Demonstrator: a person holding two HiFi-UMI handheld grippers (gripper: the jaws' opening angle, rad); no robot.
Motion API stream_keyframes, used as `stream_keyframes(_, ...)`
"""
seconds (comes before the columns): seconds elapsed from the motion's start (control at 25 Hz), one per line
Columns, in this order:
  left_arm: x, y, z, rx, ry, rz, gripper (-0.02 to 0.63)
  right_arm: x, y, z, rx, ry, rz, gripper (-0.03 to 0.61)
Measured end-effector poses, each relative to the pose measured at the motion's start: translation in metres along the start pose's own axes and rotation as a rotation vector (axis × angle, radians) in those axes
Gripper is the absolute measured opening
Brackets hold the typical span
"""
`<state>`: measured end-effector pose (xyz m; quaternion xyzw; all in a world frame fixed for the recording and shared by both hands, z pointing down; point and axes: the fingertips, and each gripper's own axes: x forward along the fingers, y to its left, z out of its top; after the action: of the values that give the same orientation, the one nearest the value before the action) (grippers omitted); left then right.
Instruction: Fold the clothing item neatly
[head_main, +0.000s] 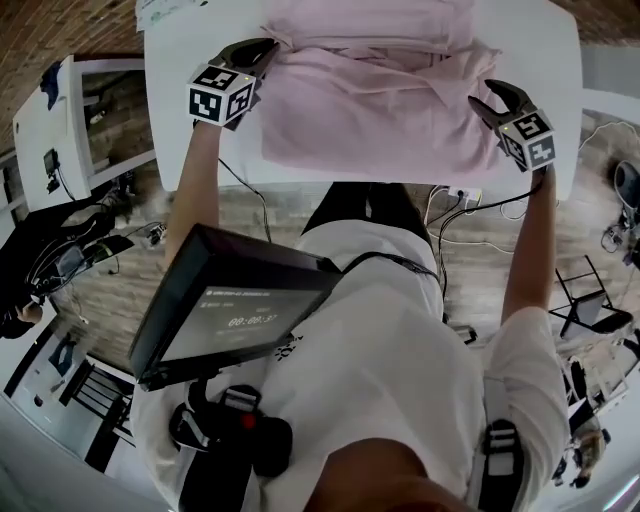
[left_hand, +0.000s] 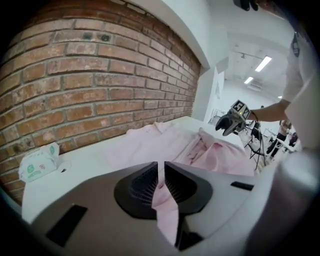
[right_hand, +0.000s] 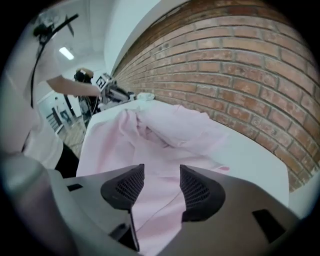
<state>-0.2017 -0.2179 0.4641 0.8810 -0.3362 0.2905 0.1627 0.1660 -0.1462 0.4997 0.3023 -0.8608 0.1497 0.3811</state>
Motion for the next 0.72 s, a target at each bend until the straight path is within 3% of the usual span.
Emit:
stream_keyframes(0.2, 0.033, -0.099, 0.020, 0.078, -0.015, -0.159, 0.043, 0.027, 0.028, -0.012, -0.184, 0.090, 0.003, 0.225)
stream_keyframes(0.36, 0.066, -0.181, 0.025, 0.086, -0.037, -0.264, 0.044, 0.046, 0.030, -0.004, -0.357, 0.125, -0.027, 0.225)
stream_keyframes(0.52, 0.102, -0.239, 0.012, 0.034, -0.003, -0.304, 0.044, 0.056, 0.017, 0.022, -0.400, 0.017, -0.049, 0.224)
stream_keyframes(0.72, 0.145, -0.253, 0.018, -0.005, 0.018, -0.257, 0.044, 0.084, -0.028, 0.086, -0.364, -0.152, -0.073, 0.224)
